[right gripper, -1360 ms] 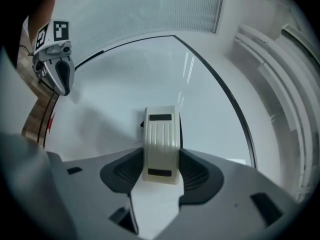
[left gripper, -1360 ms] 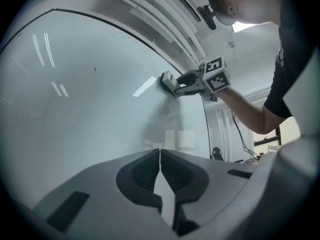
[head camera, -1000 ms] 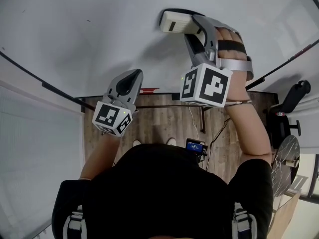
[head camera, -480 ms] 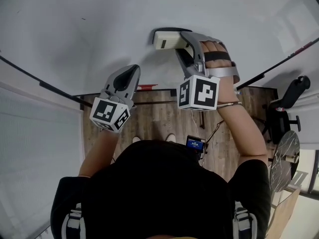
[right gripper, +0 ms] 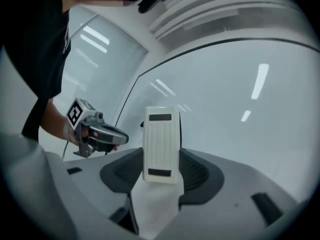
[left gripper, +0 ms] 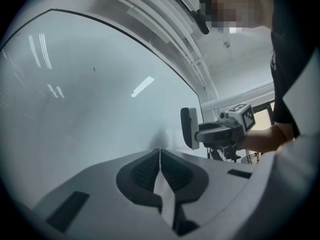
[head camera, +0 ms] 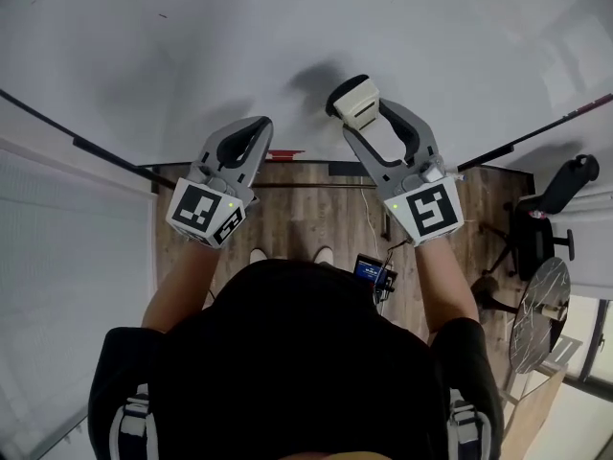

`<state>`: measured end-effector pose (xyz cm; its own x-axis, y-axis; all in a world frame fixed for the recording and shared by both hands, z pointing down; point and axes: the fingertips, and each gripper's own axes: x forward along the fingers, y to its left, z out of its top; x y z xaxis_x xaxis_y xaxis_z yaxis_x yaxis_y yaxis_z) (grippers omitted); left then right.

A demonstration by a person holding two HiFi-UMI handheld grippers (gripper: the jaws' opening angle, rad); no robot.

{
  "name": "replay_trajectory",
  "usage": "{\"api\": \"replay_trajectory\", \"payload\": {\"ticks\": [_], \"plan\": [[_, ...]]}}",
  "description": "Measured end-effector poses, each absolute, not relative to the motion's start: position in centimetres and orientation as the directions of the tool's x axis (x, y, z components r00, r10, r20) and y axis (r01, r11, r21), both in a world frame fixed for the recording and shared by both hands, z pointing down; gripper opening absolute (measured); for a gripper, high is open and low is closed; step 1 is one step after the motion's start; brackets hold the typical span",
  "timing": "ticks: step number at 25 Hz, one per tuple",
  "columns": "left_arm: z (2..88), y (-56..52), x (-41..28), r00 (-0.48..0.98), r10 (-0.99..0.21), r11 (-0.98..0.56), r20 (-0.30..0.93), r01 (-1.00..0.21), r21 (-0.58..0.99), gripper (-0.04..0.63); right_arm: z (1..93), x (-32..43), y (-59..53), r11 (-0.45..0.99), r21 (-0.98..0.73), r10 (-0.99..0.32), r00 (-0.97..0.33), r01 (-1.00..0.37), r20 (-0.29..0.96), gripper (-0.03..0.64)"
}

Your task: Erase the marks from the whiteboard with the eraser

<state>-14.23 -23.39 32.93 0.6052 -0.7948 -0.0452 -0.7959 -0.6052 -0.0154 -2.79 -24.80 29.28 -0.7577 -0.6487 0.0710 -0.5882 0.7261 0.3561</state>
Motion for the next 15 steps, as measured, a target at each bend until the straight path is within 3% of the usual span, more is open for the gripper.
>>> {"api": "replay_trajectory", "payload": {"ticks": [15], "plan": [[35.1, -20.3, -11.6, 0.697, -0.715, -0.698, -0.049, -0.716, -0.010, 0.009, 35.8, -0.6, -20.7, 0.772, 0.080, -0.632, -0.775, -0.631, -0.016, 0.224]]}}
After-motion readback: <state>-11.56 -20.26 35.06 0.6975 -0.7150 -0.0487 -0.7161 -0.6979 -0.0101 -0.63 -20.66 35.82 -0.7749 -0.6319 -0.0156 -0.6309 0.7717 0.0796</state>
